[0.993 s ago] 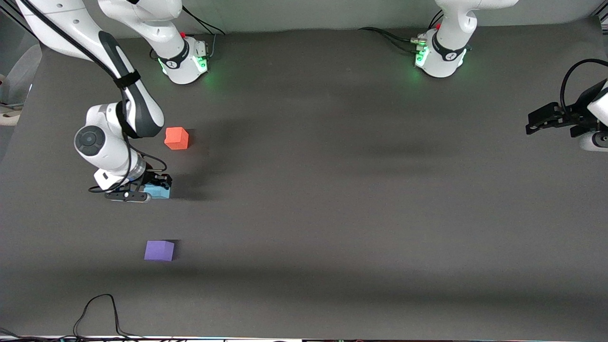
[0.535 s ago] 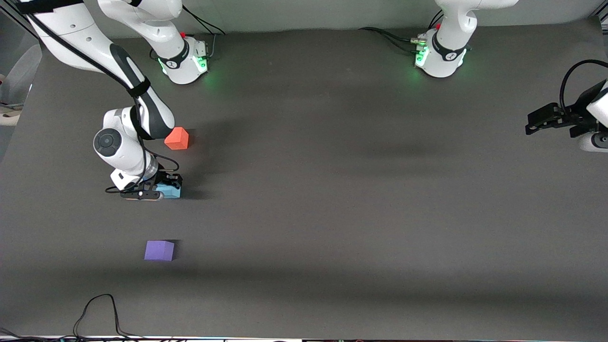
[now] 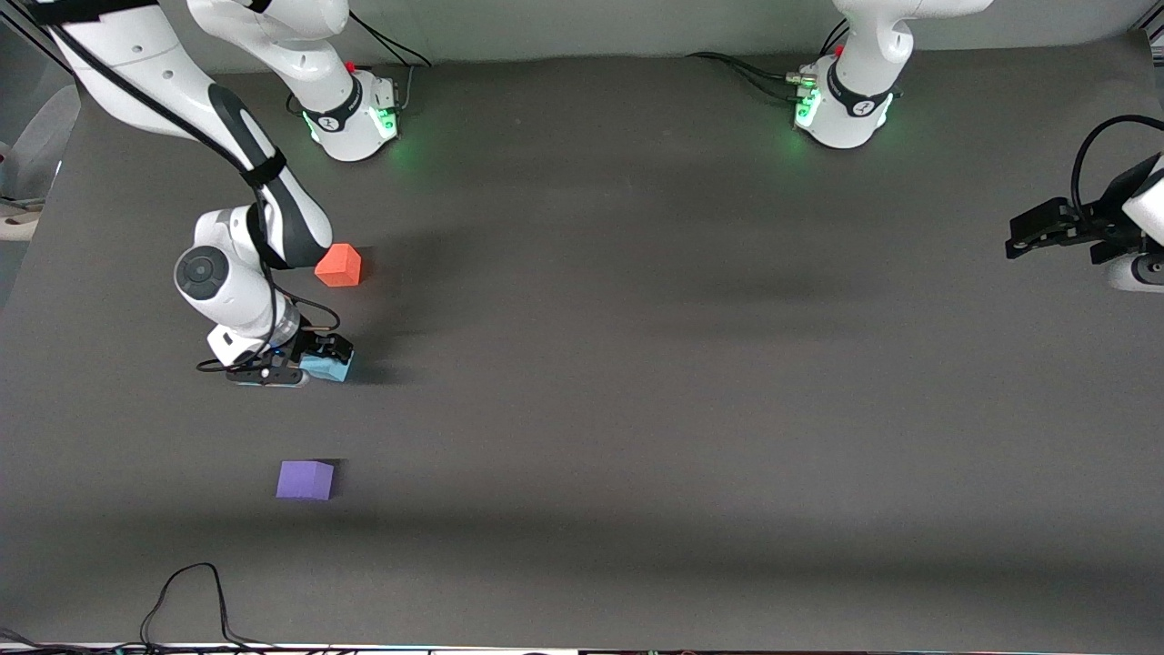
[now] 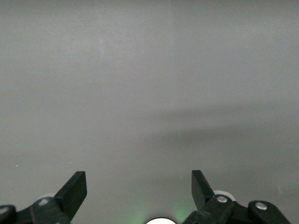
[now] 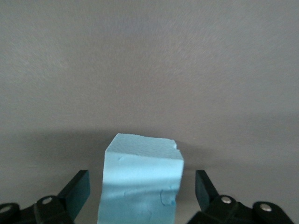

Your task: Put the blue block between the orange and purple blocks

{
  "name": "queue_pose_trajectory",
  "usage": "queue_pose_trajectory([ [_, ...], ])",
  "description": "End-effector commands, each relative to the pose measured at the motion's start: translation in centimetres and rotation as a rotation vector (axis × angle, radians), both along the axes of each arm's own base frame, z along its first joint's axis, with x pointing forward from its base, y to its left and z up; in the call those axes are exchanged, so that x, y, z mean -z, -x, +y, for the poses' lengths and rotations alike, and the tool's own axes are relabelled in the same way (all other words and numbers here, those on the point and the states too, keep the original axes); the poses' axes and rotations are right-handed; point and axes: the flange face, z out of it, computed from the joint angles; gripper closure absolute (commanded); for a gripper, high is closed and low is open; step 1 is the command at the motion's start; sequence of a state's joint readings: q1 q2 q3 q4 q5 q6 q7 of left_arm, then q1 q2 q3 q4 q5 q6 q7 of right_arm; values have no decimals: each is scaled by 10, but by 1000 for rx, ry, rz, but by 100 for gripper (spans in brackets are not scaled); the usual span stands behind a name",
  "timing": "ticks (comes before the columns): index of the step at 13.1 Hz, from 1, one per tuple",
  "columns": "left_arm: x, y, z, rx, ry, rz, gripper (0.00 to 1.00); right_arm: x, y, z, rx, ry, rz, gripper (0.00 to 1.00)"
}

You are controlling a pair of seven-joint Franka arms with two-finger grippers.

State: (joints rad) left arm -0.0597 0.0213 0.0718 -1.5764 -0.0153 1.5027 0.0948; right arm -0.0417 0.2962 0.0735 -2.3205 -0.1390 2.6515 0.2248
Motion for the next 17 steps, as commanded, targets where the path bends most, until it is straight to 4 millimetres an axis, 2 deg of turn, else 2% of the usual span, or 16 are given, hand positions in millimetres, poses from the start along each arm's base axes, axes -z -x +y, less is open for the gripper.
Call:
queue_pose_trajectory([
  [1,-4,1,-3,-3,-15,-7,0,-72,0,-1,11,10,-37,0],
  [5,-4,1,-4,-1,-15,-7,0,-188,5,-5,27,37,-71,0],
  [7,-4,1,-3,-3,-15,-7,0,-248,5,8,41,-4,-63,0],
  [9,-4,1,-3,-1,-15,-9,0,-309,-1,11,5,-11,-44,0],
  [11,-4,1,-3,-3,-15,-9,0,-355,-1,14,-7,-85,-21,0],
  [12,-4,1,-3,-3,-15,-9,0,-369,0,12,-25,-101,-18,0],
  [13,-5,1,-2,-3,-14,-10,0,-377,0,-3,-43,-104,-27,0],
  [15,-5,1,-2,-3,-14,-10,0,-380,-4,-19,-53,-107,-36,0],
  [17,-5,1,-2,-3,-14,-10,0,-377,-6,-19,-51,-106,-31,0],
])
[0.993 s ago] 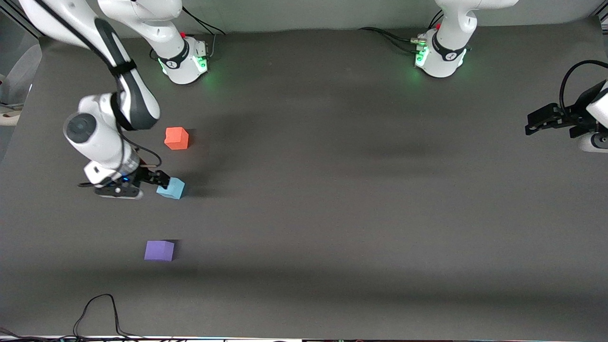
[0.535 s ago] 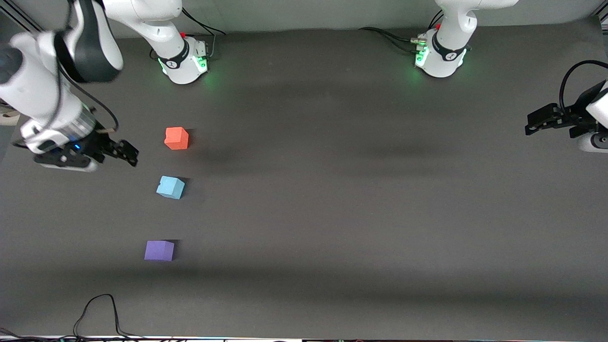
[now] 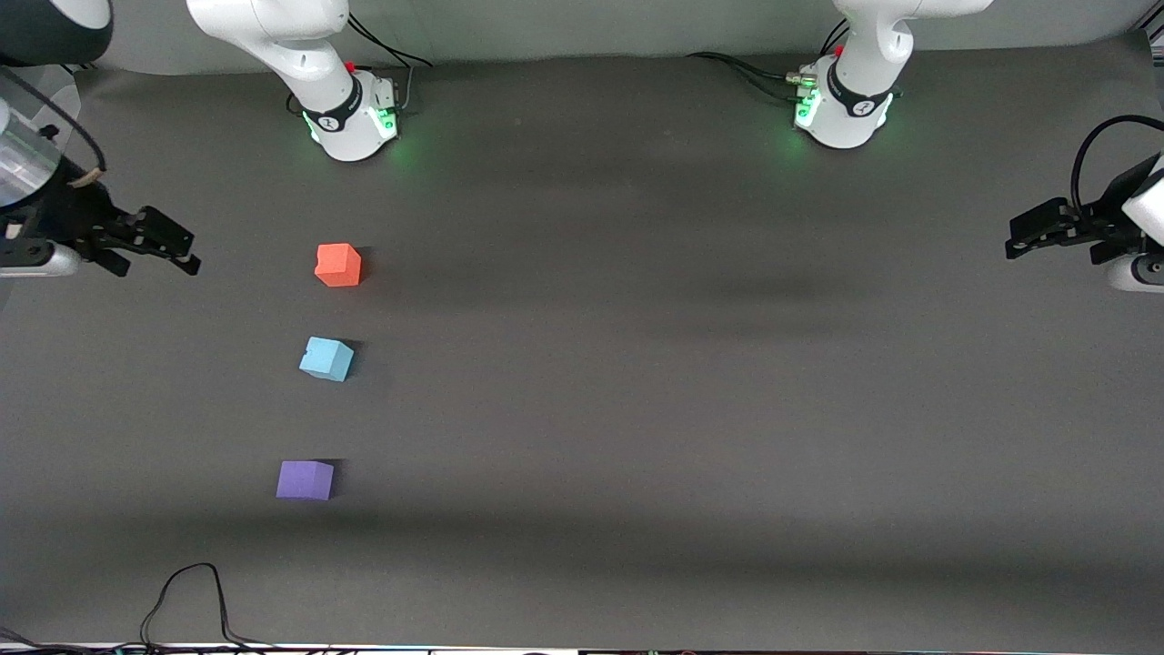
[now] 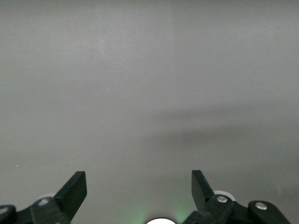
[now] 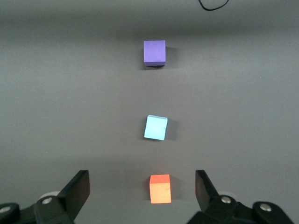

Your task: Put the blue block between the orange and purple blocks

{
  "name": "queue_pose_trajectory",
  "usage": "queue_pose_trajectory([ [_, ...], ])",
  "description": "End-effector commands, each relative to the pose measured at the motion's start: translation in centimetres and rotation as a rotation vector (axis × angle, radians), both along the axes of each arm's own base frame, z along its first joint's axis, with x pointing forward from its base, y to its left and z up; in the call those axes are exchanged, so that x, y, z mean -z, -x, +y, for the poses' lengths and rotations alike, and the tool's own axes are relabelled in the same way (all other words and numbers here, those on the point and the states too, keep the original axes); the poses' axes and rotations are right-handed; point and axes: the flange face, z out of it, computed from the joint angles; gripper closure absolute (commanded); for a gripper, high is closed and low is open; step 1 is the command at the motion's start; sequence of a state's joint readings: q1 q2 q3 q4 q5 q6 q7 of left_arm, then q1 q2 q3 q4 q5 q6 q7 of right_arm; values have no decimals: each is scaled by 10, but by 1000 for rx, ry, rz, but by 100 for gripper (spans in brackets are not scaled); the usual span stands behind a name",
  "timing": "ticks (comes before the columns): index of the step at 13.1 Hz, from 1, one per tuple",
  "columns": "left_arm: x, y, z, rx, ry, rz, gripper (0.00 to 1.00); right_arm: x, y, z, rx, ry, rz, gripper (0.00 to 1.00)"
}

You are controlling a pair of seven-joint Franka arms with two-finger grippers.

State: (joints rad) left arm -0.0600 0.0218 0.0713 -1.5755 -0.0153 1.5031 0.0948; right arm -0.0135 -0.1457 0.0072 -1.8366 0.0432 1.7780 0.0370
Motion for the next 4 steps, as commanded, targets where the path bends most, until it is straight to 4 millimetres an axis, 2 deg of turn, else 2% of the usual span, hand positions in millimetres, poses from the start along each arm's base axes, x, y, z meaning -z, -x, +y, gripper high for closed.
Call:
queue_pose_trajectory([
  [1,-4,1,-2,-3,-15,-8,0,4,-11,3,-26,-23,21,0],
  [4,-5,1,-2,-3,-14,-11,0,5,-15,8,-29,-22,23,0],
])
